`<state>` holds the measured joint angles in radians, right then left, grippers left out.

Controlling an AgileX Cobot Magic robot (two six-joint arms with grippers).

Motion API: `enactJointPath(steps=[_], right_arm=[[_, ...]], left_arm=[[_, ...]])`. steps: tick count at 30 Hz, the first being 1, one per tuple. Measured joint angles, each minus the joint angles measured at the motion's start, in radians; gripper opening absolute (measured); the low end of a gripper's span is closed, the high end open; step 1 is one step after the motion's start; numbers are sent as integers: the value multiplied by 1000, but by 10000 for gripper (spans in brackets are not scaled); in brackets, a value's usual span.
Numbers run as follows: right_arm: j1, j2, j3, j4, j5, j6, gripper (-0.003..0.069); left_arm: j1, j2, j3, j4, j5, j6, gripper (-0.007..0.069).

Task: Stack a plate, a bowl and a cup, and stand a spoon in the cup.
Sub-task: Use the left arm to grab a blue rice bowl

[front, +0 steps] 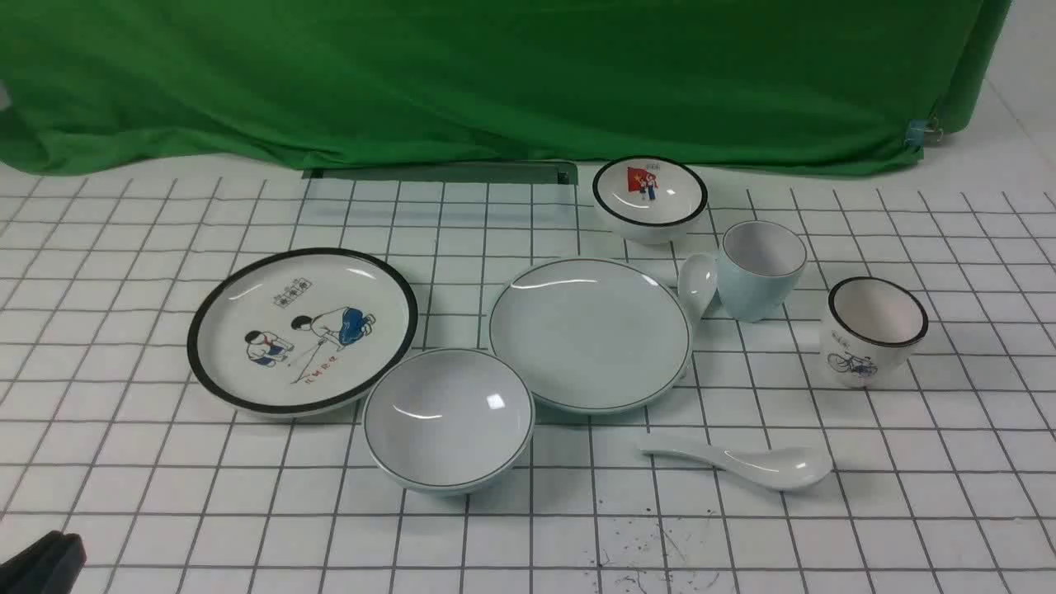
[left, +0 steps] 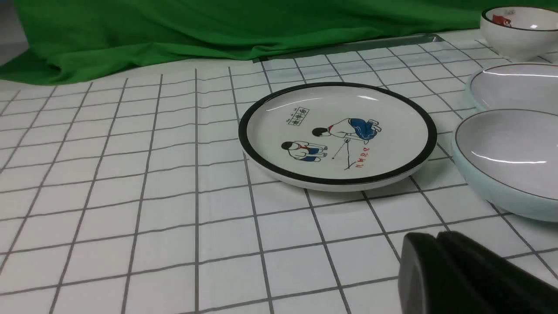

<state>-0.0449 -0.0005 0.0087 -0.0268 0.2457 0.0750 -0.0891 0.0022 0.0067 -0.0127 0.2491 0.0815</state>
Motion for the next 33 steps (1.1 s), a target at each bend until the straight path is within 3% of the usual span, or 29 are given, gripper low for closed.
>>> enactJointPath(steps=[28,33], right_arm=[[0,0,0,0,-13,0,153],[0,0,0,0,-107,7,159]], left_arm=[[0,0,0,0,-5,0,-29],[0,0,0,5,-101,0,-29]])
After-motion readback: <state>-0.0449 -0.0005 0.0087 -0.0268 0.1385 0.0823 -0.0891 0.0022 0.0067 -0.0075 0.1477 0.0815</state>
